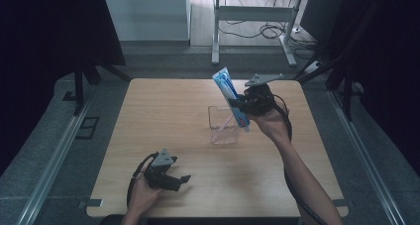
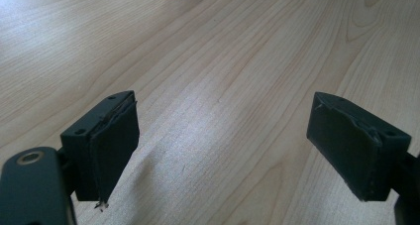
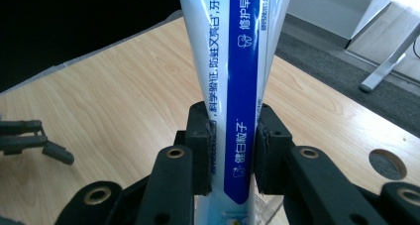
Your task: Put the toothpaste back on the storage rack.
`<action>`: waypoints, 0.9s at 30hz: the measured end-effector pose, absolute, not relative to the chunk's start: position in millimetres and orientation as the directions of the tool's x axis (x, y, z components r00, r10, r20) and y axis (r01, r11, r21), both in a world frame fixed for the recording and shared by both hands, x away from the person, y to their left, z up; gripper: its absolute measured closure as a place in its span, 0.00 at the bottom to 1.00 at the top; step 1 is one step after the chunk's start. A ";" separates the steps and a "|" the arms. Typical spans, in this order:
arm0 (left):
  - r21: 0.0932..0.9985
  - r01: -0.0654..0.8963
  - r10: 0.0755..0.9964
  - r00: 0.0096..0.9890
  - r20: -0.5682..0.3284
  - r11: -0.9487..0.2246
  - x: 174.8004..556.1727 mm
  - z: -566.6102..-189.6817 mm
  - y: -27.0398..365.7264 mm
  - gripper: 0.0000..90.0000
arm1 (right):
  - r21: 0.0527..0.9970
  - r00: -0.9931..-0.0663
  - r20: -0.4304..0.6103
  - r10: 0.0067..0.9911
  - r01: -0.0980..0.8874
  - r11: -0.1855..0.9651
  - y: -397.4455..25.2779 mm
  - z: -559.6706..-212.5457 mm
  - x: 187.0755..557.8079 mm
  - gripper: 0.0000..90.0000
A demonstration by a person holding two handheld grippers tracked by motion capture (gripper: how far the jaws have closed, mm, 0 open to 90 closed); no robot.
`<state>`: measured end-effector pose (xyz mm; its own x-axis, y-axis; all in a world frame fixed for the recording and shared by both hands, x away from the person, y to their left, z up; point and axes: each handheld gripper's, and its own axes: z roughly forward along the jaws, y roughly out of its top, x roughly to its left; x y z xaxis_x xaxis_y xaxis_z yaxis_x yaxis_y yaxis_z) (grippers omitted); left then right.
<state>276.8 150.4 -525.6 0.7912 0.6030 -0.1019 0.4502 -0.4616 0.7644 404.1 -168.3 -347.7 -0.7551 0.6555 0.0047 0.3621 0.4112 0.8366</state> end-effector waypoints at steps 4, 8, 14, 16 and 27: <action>0.765 0.451 0.603 0.791 -0.103 -0.461 276.8 -525.7 150.5 0.14 | 0.841 -0.753 0.008 0.658 0.361 0.402 -162.3 -349.9 410.9 0.81; 0.766 0.452 0.603 0.790 -0.107 -0.456 276.8 -526.0 150.2 0.14 | 0.846 -0.746 0.003 0.666 0.358 0.396 -157.7 -353.0 416.0 0.81; 0.765 0.451 0.602 0.791 -0.104 -0.460 276.9 -525.8 150.6 0.14 | 0.850 -0.742 0.005 0.670 0.356 0.388 -152.7 -357.4 422.7 0.81; 0.764 0.452 0.603 0.791 -0.105 -0.460 276.8 -525.7 151.0 0.14 | 0.852 -0.740 0.007 0.672 0.357 0.384 -150.7 -360.3 425.0 0.81; 0.764 0.453 0.603 0.791 -0.106 -0.459 276.8 -525.9 151.2 0.14 | 0.854 -0.736 0.000 0.677 0.353 0.383 -142.8 -376.4 436.2 0.81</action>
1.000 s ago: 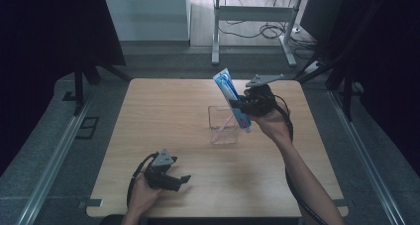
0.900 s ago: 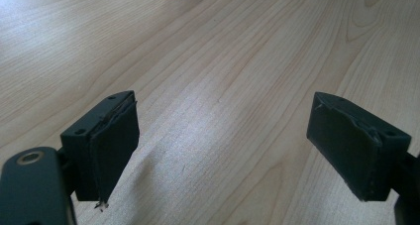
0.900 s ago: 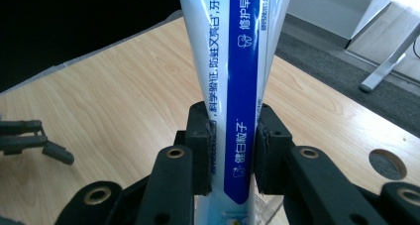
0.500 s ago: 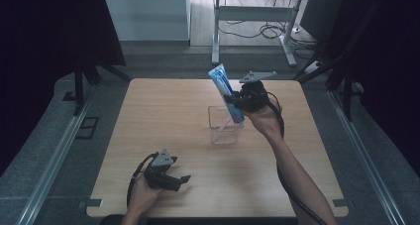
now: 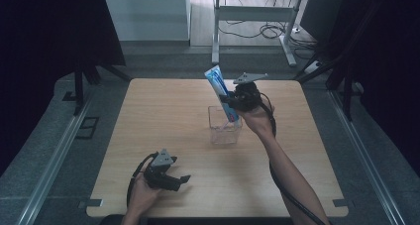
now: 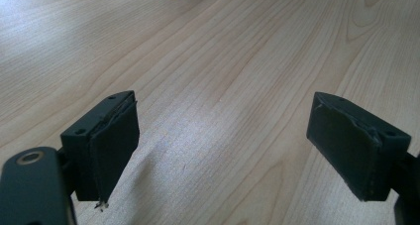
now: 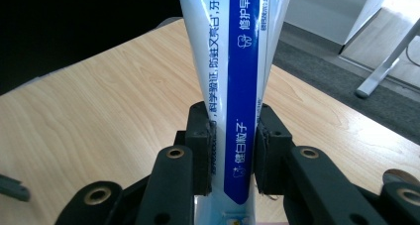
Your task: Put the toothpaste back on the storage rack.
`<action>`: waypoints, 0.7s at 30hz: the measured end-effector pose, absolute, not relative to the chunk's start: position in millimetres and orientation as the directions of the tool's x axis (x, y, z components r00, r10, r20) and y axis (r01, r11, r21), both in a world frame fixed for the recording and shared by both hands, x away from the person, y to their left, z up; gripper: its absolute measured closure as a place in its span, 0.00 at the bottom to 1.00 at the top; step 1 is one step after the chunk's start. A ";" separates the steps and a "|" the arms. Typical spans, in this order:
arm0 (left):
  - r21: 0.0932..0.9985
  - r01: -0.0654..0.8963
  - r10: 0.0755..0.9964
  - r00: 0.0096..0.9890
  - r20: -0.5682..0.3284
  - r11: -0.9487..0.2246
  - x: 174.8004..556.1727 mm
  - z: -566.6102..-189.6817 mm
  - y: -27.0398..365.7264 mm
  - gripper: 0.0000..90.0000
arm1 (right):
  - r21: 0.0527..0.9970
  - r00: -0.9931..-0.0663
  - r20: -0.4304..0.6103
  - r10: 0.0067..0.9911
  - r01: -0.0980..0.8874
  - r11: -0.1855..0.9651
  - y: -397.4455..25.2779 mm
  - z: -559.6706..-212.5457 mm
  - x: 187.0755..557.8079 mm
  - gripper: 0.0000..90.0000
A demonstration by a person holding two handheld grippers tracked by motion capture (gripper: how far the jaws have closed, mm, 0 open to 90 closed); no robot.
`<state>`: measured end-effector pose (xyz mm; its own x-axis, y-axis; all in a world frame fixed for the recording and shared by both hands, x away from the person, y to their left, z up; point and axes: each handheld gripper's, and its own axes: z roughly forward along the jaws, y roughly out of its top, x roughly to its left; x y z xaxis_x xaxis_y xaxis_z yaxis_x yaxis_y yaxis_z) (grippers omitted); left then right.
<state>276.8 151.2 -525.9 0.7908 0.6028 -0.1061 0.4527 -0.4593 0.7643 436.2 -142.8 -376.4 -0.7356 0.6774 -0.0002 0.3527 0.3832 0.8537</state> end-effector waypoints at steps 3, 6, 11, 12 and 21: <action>0.764 0.453 0.603 0.791 -0.106 -0.459 276.8 -525.8 151.5 0.15 | 0.852 -0.733 -0.006 0.680 0.352 0.387 -141.8 -379.5 437.9 0.81; 0.764 0.453 0.603 0.791 -0.106 -0.459 276.8 -525.9 151.4 0.15 | 0.849 -0.733 -0.004 0.680 0.356 0.389 -139.8 -386.4 440.6 0.81; 0.764 0.452 0.603 0.791 -0.105 -0.460 276.8 -525.6 151.6 0.15 | 0.844 -0.735 -0.011 0.678 0.357 0.400 -137.0 -395.8 442.8 0.81; 0.764 0.452 0.603 0.791 -0.105 -0.460 276.8 -525.6 151.6 0.14 | 0.842 -0.734 -0.009 0.679 0.360 0.401 -136.5 -397.5 443.0 0.81; 0.764 0.452 0.602 0.791 -0.106 -0.460 277.0 -525.9 151.8 0.15 | 0.831 -0.741 -0.014 0.671 0.364 0.420 -133.4 -413.2 445.7 0.81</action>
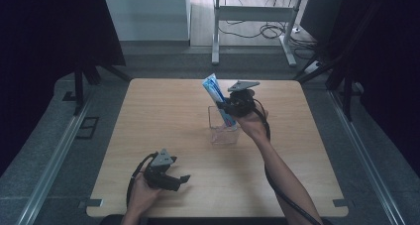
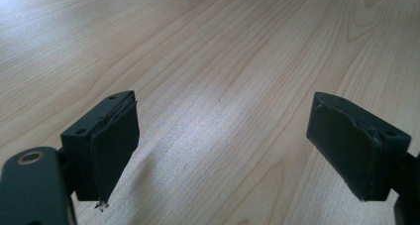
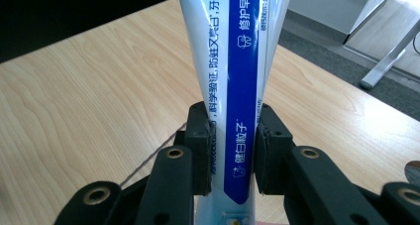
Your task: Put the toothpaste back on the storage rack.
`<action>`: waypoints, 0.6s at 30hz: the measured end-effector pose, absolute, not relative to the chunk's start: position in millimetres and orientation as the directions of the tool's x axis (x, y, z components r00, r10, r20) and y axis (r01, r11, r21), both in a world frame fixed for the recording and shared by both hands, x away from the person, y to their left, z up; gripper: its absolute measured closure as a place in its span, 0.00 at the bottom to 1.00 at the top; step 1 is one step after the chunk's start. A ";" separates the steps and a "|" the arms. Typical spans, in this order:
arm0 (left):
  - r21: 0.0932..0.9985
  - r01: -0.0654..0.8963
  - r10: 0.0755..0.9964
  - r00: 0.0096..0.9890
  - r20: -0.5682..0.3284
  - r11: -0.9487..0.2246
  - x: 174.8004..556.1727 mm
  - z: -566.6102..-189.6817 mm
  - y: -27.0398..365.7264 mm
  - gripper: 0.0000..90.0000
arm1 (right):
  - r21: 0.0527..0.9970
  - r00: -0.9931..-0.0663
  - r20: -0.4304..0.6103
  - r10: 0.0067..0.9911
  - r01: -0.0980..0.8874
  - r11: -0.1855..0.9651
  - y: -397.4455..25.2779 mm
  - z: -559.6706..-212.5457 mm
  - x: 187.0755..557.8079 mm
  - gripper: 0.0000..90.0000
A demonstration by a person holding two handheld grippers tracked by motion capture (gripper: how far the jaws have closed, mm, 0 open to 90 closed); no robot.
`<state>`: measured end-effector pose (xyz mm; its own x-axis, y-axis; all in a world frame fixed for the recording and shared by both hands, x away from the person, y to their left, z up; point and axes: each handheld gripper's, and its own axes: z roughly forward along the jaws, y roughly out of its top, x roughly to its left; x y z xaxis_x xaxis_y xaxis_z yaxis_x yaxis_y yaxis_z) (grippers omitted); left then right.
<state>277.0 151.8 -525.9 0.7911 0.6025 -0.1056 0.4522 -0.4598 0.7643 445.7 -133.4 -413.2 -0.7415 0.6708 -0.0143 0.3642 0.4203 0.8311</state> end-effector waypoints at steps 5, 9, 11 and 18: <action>0.764 0.452 0.603 0.791 -0.106 -0.460 277.0 -525.9 151.8 0.15 | 0.824 -0.745 -0.018 0.667 0.366 0.432 -132.4 -418.5 446.8 0.80; 0.764 0.452 0.603 0.791 -0.106 -0.460 277.1 -526.1 152.0 0.15 | 0.818 -0.747 -0.010 0.664 0.376 0.435 -132.6 -423.9 447.8 0.80; 0.764 0.453 0.603 0.791 -0.106 -0.460 277.2 -526.1 151.9 0.15 | 0.811 -0.752 -0.011 0.659 0.378 0.446 -132.4 -427.8 447.9 0.80; 0.763 0.454 0.602 0.791 -0.107 -0.461 277.2 -526.3 151.5 0.15 | 0.799 -0.760 -0.021 0.649 0.377 0.468 -131.4 -432.0 447.2 0.80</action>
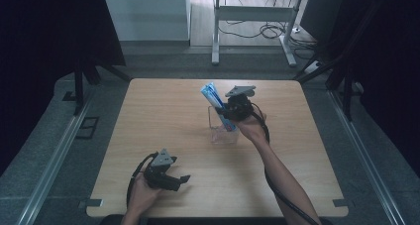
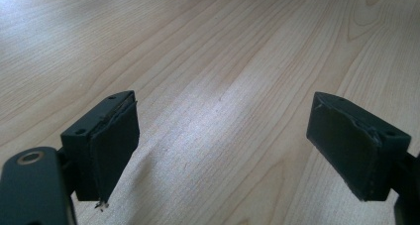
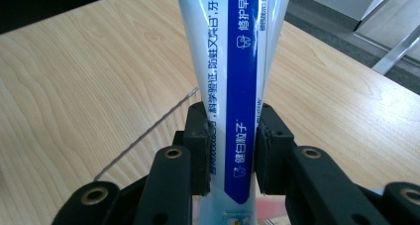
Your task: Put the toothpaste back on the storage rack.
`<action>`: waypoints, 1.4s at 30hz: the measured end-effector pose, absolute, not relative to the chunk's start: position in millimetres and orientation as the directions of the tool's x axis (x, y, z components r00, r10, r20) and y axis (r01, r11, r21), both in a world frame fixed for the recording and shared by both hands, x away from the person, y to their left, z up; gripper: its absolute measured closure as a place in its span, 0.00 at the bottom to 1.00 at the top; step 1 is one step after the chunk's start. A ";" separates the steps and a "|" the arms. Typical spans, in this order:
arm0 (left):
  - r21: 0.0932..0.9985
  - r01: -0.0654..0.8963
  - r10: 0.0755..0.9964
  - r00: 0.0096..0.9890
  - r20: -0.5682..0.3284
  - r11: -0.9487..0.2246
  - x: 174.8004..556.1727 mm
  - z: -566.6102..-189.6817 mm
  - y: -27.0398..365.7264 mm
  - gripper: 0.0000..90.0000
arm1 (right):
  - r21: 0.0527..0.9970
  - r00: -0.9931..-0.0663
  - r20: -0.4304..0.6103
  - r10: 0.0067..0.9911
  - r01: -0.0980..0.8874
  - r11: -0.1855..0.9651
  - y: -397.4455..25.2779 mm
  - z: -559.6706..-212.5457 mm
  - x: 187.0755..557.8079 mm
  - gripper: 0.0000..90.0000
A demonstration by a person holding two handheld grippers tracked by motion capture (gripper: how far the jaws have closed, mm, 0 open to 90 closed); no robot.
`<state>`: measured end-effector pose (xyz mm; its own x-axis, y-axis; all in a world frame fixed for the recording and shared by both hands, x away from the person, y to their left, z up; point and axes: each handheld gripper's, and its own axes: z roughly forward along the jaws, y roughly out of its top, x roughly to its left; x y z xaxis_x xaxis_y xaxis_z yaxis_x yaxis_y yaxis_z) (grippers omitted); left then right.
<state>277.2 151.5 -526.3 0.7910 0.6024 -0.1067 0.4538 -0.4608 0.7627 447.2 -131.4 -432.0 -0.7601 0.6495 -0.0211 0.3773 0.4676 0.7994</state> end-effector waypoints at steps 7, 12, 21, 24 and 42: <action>0.760 0.454 0.602 0.792 -0.104 -0.466 277.3 -526.5 151.4 0.15 | 0.787 -0.761 -0.025 0.648 0.385 0.482 -131.5 -438.9 446.0 0.79; 0.758 0.454 0.601 0.793 -0.104 -0.468 277.3 -526.6 151.1 0.15 | 0.779 -0.766 -0.035 0.642 0.381 0.498 -130.4 -439.0 444.3 0.79; 0.757 0.453 0.601 0.793 -0.101 -0.470 277.1 -526.3 150.7 0.15 | 0.764 -0.783 -0.049 0.620 0.370 0.529 -127.4 -443.7 441.2 0.78; 0.760 0.448 0.599 0.795 -0.097 -0.470 276.8 -525.9 150.6 0.15 | 0.758 -0.786 -0.054 0.616 0.369 0.537 -125.9 -445.6 440.2 0.77; 0.756 0.449 0.597 0.797 -0.097 -0.477 276.9 -527.3 148.3 0.15 | 0.730 -0.805 -0.016 0.593 0.395 0.557 -129.7 -449.6 440.5 0.70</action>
